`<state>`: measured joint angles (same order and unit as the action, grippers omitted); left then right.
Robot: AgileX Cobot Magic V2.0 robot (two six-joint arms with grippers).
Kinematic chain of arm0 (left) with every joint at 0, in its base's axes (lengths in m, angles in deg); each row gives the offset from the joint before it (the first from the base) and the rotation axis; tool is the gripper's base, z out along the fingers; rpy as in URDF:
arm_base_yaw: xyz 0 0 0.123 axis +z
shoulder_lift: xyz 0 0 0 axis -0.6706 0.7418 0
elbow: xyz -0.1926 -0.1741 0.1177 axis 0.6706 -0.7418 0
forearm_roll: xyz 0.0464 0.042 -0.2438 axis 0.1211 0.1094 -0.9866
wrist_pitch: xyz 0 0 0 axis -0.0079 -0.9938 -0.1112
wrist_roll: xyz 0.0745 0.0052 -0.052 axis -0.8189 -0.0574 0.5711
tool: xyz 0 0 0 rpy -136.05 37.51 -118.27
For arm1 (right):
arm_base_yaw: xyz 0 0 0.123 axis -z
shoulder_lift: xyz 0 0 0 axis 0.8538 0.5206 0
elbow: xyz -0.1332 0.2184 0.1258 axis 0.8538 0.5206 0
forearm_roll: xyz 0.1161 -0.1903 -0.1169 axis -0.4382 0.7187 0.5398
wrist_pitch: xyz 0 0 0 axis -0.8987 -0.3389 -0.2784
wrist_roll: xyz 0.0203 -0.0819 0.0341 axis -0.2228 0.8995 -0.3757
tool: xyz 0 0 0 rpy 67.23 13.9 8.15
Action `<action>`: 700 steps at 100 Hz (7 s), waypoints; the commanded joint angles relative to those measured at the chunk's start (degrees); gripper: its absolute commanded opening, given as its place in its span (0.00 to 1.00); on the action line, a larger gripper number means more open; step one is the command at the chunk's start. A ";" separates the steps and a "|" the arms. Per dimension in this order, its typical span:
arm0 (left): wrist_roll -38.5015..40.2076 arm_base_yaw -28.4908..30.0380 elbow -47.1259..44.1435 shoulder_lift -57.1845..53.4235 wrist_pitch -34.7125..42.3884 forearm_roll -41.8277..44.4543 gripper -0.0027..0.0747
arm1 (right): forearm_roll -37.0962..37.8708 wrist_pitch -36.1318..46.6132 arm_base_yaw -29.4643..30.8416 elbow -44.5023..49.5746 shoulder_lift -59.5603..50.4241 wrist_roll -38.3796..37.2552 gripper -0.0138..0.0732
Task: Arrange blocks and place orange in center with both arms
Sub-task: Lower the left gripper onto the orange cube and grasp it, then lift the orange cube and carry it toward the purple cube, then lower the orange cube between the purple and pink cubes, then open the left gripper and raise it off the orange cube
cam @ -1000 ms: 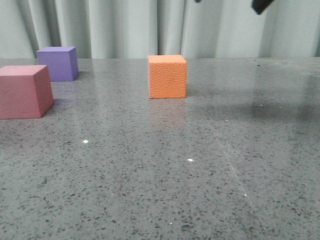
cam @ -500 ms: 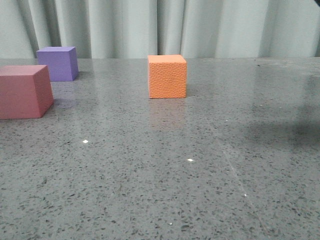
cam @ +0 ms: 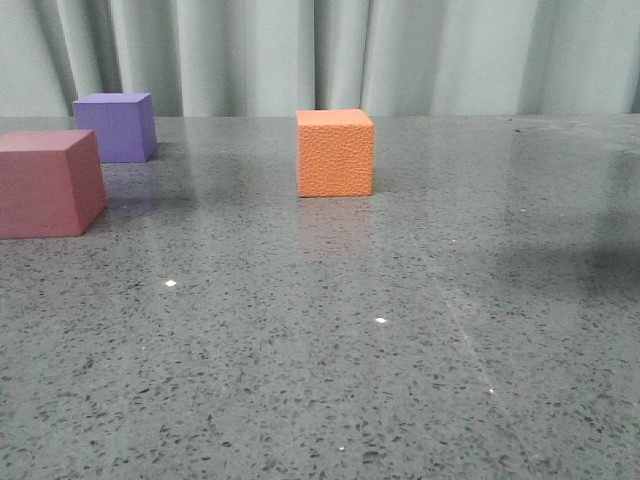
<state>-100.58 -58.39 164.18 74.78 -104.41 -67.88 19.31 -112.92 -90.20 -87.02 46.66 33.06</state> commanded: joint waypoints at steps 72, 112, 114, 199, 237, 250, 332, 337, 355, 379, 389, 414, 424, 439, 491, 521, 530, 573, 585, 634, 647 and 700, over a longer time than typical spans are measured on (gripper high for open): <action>-12.69 -10.71 14.12 17.29 0.35 -6.94 0.93 | 0.00 2.92 0.07 -1.33 -1.57 1.42 0.84; -12.69 -10.71 14.12 22.49 1.58 -7.15 0.93 | 0.00 2.71 0.07 -1.33 -1.57 1.42 0.84; -12.69 -10.71 14.12 22.56 1.58 -7.19 0.93 | 0.00 2.71 0.07 -1.33 -1.57 1.42 0.84; -12.69 -10.71 14.01 25.85 -1.00 -7.19 0.52 | 0.00 2.77 0.07 -1.33 -1.57 1.42 0.84; -3.83 -10.58 19.60 25.85 -3.95 -5.49 0.35 | 0.00 2.77 0.07 -1.33 -1.57 1.42 0.84; 14.25 -10.45 25.49 25.85 -5.01 4.94 0.35 | 0.00 2.77 0.07 -1.33 -1.57 1.42 0.84; 60.05 -3.46 35.04 15.94 -15.64 24.60 0.23 | 0.00 2.64 0.07 -1.33 -1.57 1.42 0.84; 61.21 -3.46 35.04 15.89 -15.64 25.86 0.23 | 0.00 2.64 0.07 -1.33 -1.57 1.42 0.84; 63.13 -3.46 33.90 15.51 -15.64 29.69 0.23 | 0.00 2.64 0.07 -1.33 -1.57 1.42 0.84; 69.55 -2.45 22.48 12.06 -15.64 36.13 0.23 | 0.00 2.64 0.07 -1.33 -1.57 1.42 0.84; 71.15 -1.62 17.69 11.15 -15.01 36.13 0.23 | 0.00 2.64 0.07 -1.33 -1.57 1.42 0.84; 74.71 -1.62 9.66 11.15 -10.52 35.50 0.23 | 0.00 2.64 0.07 -1.33 -1.57 1.42 0.84; 75.87 -1.62 6.82 11.15 -8.30 35.50 0.23 | 0.00 2.64 0.07 -1.33 -1.57 1.42 0.84; 76.71 -1.62 3.49 11.15 -4.84 35.50 0.23 | 0.00 2.77 0.07 -1.33 -1.57 1.42 0.84; 79.34 -1.62 -2.75 11.74 2.28 35.70 0.23 | 0.00 2.90 0.07 -1.33 -1.57 1.42 0.84; 79.34 -1.48 -2.75 13.01 2.17 35.60 0.24 | 0.00 2.90 0.07 -1.33 -1.57 1.42 0.84; 79.34 -1.48 -2.75 13.38 2.17 35.60 0.24 | 0.00 2.90 0.07 -1.33 -1.57 1.42 0.84; 79.34 -1.48 -2.75 13.64 2.39 35.60 0.71 | 0.00 2.90 0.07 -1.33 -1.57 1.42 0.84; 79.34 -1.48 -2.75 13.64 2.43 35.60 0.76 | 0.00 2.90 0.07 -1.33 -1.57 1.42 0.84; 79.34 -1.48 -2.54 9.03 3.03 35.60 0.76 | 0.00 3.30 0.07 -1.33 -1.57 1.42 0.84; 78.96 -1.48 -2.54 5.25 3.27 35.94 0.75 | 0.00 4.24 0.07 -1.33 -1.69 1.42 0.84; 77.24 -3.19 -15.44 -14.36 14.73 36.85 0.75 | 7.86 14.48 0.07 5.69 -11.80 1.42 0.84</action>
<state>-23.06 -60.67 150.52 65.94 -96.43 -31.82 24.78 -104.81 -90.20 -82.15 38.03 33.94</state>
